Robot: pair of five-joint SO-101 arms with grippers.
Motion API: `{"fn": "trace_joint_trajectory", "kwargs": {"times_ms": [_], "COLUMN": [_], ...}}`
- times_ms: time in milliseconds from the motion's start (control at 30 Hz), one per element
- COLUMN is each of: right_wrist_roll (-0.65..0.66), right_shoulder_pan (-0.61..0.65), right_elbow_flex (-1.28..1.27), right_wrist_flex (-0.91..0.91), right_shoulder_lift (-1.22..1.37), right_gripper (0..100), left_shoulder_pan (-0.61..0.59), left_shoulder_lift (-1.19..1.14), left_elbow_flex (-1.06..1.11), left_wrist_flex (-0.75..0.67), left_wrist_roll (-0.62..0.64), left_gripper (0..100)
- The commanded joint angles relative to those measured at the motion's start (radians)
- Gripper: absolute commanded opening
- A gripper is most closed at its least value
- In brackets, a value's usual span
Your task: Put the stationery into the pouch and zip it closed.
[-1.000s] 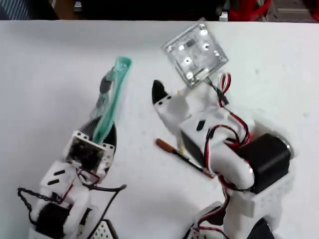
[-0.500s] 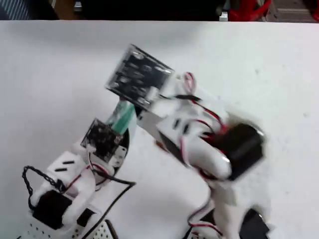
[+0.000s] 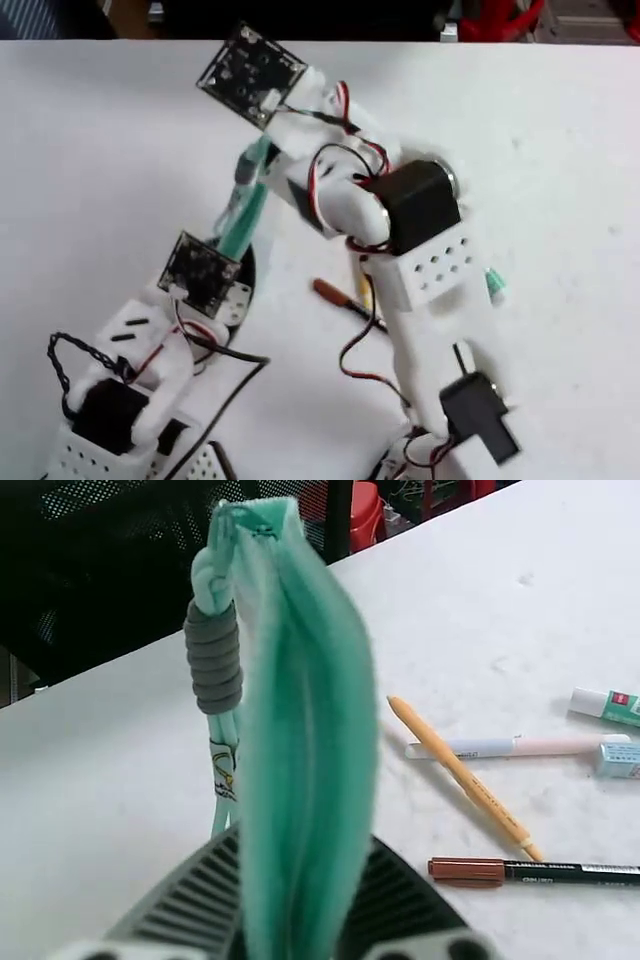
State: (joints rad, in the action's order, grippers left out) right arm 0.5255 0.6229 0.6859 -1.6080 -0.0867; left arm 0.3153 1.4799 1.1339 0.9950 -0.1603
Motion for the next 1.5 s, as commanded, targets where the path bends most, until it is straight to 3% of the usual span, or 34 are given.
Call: {"fn": "trace_joint_trajectory", "kwargs": {"times_ms": [0, 133, 300, 400, 533, 700, 833, 867, 1000, 1300, 1467], "right_wrist_roll": [-0.037, -0.035, -0.032, 0.029, 0.135, 0.282, 0.427, 0.427, 0.397, 0.005, -0.066], "right_shoulder_pan": [0.033, 0.094, 0.122, 0.113, 0.107, 0.007, -0.058, -0.068, -0.074, -0.007, -0.013], "right_elbow_flex": [0.143, 0.236, 0.292, 0.262, 0.109, -0.071, -0.13, -0.129, -0.1, 0.281, 0.331], "right_wrist_flex": [-0.019, -0.064, -0.108, -0.111, -0.111, -0.111, -0.111, -0.111, -0.111, -0.11, -0.11], "right_shoulder_lift": [0.022, 0.096, 0.202, 0.248, 0.245, 0.168, 0.157, 0.157, 0.15, 0.101, 0.094], "right_gripper": [12.6, 13.8, 22.1, 21.6, 18.5, 16.5, 0.2, 2.4, 2.0, 1.8, 1.8], "left_shoulder_pan": [-0.012, -0.012, -0.005, -0.004, -0.004, -0.012, -0.012, -0.01, -0.012, -0.012, -0.012], "left_shoulder_lift": [0.004, 0.004, 0.004, 0.004, 0.004, 0.004, 0.004, 0.004, 0.004, 0.004, 0.004], "left_elbow_flex": [0.006, 0.006, 0.008, 0.008, 0.031, 0.035, 0.034, 0.032, 0.032, 0.034, 0.034], "left_wrist_flex": [0.005, 0.005, 0.021, 0.026, 0.017, 0.005, 0.003, 0.003, 0.003, 0.003, 0.003], "left_wrist_roll": [0.006, 0.005, 0.003, 0.003, 0.0, 0.0, 0.0, 0.0, 0.0, 0.0, 0.0], "left_gripper": [2, 2, 2, 2, 2, 2, 2, 2, 2, 2, 2]}}
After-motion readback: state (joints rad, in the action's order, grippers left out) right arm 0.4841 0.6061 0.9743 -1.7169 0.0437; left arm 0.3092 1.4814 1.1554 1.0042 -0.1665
